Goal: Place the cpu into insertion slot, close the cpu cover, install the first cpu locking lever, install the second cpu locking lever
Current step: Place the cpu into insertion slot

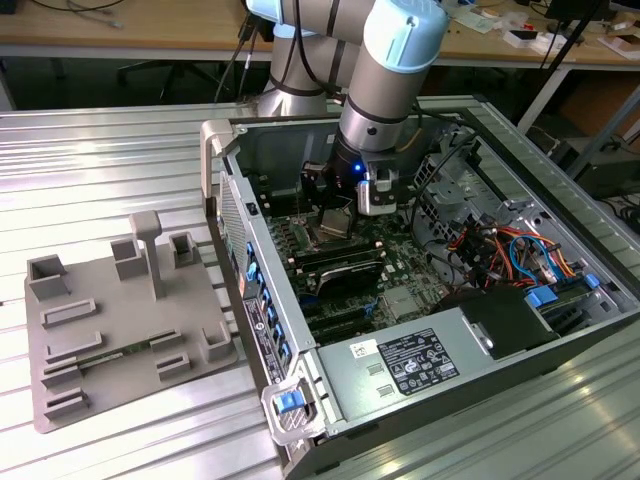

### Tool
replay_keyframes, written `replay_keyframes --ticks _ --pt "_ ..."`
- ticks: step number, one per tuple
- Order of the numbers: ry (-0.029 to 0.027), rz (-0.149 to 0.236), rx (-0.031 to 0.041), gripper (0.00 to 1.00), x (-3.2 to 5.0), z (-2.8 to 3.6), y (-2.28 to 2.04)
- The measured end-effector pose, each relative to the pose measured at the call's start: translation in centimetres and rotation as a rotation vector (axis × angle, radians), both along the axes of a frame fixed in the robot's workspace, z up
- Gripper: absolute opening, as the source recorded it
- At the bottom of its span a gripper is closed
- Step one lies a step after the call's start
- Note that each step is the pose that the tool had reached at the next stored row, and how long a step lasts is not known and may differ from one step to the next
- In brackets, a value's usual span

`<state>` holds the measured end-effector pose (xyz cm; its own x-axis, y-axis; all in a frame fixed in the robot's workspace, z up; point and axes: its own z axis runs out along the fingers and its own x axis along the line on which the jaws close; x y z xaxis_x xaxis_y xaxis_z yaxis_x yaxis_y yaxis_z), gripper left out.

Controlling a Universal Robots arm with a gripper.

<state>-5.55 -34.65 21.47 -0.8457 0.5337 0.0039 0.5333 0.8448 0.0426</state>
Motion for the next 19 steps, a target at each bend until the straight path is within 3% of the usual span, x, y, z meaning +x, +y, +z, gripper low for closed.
replay_keyframes --ticks 19 --pt "0.0000 -0.036 0.0000 0.55 -0.01 -0.10 0.00"
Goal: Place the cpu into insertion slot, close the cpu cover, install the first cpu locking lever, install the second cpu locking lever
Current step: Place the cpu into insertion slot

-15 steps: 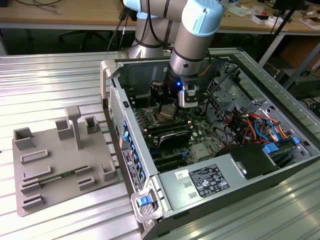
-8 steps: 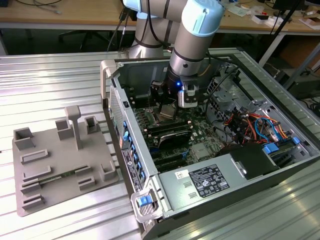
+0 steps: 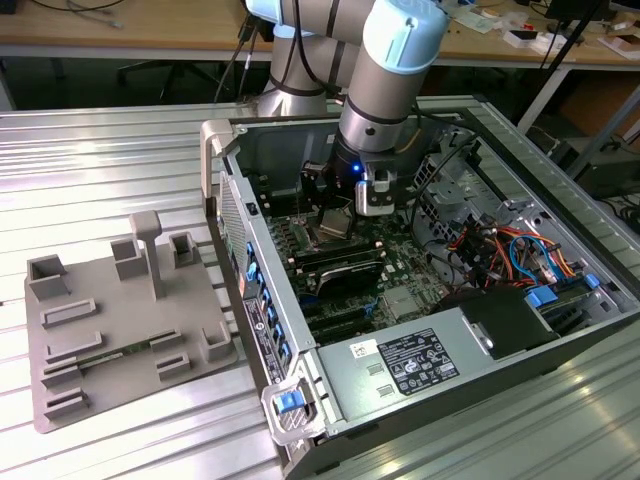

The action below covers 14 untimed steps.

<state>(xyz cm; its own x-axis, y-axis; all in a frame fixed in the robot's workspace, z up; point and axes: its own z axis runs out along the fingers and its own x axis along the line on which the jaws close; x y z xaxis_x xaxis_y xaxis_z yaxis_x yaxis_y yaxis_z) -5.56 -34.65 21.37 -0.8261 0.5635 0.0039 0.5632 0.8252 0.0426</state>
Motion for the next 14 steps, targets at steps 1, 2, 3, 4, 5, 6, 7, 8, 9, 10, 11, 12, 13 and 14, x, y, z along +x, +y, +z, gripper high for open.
replay_keyframes --ticks 1,2,3,4,5,6,7,8,9,10,11,12,13,14 --pt "0.0000 -0.001 -0.0001 0.55 0.00 0.00 0.00" --pt "0.0000 -0.004 0.0000 0.55 0.00 -0.01 0.00" --pt "0.0000 -0.005 0.0000 0.55 0.00 -0.02 0.00" --pt "0.0000 -0.006 0.0000 0.55 0.00 -0.02 0.00" --pt "0.0000 -0.008 0.0000 0.55 0.00 -0.03 0.00" --pt "0.0000 -0.009 0.0000 0.55 0.00 -0.04 0.00" --pt "0.0000 -0.010 0.0000 0.55 0.00 -0.04 0.00" --pt "0.0000 -0.011 0.0000 0.55 0.00 -0.05 0.00" --pt "0.0000 -0.013 -0.0001 0.55 0.00 -0.05 0.00" --pt "0.0000 -0.014 -0.0001 0.55 0.00 -0.06 0.00" --pt "0.0000 -0.015 -0.0001 0.55 0.00 -0.06 0.00" --pt "-0.0001 -0.016 0.0000 0.55 0.00 -0.06 0.00" --pt "0.0000 -0.016 0.0000 0.55 0.00 -0.07 0.00" --pt "0.0000 -0.017 0.0000 0.55 0.00 -0.07 0.00"
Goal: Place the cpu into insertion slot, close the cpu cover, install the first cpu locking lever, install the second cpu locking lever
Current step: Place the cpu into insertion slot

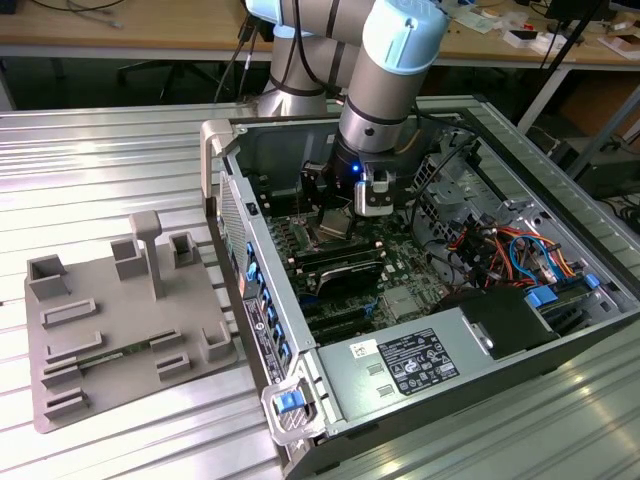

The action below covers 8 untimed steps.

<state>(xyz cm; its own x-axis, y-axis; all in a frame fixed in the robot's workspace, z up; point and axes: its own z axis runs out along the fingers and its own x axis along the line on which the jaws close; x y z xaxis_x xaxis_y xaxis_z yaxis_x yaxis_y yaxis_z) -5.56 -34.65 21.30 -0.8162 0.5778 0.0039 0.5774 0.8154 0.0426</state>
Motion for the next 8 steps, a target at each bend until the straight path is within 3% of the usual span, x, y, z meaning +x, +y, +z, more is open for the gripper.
replay_keyframes --ticks 8 --pt "-0.0001 -0.009 0.0000 0.55 0.00 -0.02 0.00"
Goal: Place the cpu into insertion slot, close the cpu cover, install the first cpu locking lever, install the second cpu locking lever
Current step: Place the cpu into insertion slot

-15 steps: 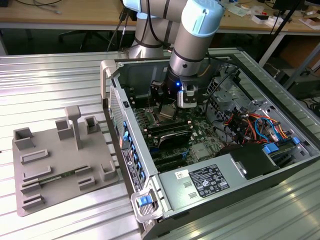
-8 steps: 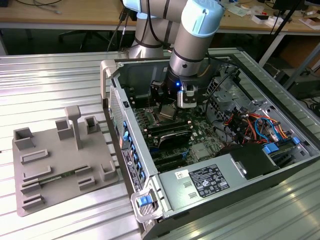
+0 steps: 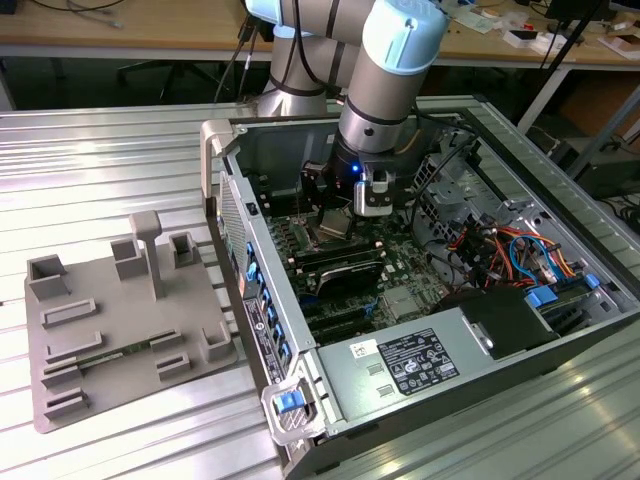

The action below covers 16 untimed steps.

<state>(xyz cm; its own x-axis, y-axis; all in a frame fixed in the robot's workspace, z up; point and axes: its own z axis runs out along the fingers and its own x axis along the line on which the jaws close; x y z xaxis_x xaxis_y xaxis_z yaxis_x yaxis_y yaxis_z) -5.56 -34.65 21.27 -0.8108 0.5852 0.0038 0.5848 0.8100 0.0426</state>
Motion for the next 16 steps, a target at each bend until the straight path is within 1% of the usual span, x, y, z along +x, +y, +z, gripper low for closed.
replay_keyframes --ticks 12,16 --pt "0.0001 -0.026 -0.0001 0.55 -0.02 -0.03 0.00" --pt "0.0000 -0.041 0.0000 0.55 -0.02 -0.04 0.00"
